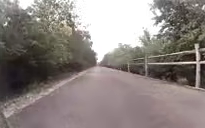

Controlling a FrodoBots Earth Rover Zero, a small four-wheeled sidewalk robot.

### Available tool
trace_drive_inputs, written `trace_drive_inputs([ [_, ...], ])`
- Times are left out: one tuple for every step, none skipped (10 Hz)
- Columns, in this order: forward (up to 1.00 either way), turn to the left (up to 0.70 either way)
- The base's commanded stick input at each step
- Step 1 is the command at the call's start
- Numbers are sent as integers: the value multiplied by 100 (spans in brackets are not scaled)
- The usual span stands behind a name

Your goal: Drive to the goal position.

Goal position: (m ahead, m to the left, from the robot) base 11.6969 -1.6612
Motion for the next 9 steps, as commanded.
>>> trace_drive_inputs([
  [70, 0],
  [70, 0],
  [70, 0],
  [70, 0],
  [70, 0],
  [70, 0],
  [70, 0],
  [70, 0],
  [70, 0],
])
